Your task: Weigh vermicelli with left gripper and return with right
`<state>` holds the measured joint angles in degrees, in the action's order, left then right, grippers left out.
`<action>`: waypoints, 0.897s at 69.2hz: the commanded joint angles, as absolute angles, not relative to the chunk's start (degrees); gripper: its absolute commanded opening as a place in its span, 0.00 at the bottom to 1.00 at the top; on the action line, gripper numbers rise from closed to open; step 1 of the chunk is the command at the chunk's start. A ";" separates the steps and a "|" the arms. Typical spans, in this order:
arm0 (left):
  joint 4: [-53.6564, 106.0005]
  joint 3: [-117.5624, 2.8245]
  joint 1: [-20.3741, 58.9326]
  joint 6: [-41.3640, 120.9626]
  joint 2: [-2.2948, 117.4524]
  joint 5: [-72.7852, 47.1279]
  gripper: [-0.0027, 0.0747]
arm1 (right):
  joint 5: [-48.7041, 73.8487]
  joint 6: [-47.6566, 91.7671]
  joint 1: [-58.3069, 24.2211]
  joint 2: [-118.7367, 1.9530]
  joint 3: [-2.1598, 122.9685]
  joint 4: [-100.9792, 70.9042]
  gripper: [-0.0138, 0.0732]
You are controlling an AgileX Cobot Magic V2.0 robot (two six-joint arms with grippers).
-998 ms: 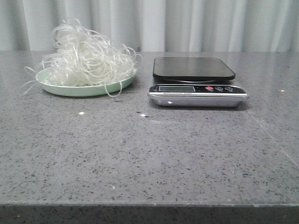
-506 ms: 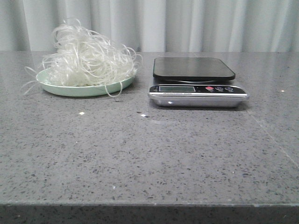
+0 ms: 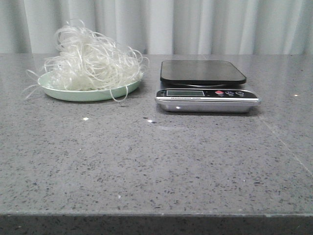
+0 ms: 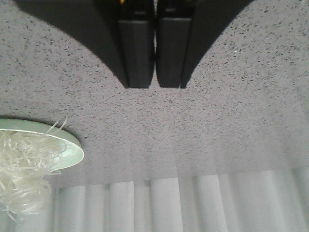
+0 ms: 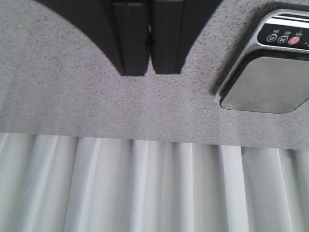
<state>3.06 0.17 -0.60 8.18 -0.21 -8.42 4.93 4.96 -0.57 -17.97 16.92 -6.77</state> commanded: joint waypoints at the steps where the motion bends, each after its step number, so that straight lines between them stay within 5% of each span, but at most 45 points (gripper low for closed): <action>1: 3.43 0.55 -0.63 7.49 -1.27 -3.74 0.21 | 0.38 5.37 -0.13 -18.03 16.98 -9.89 0.33; 38: 3.43 0.55 -0.63 7.49 -1.27 -3.74 0.21 | 0.41 5.37 -0.13 1.75 -1.32 -4.60 0.33; 62: 3.43 0.55 -0.63 7.49 -1.27 -3.97 0.21 | 1.54 5.37 -0.13 1.46 -1.13 -4.60 0.33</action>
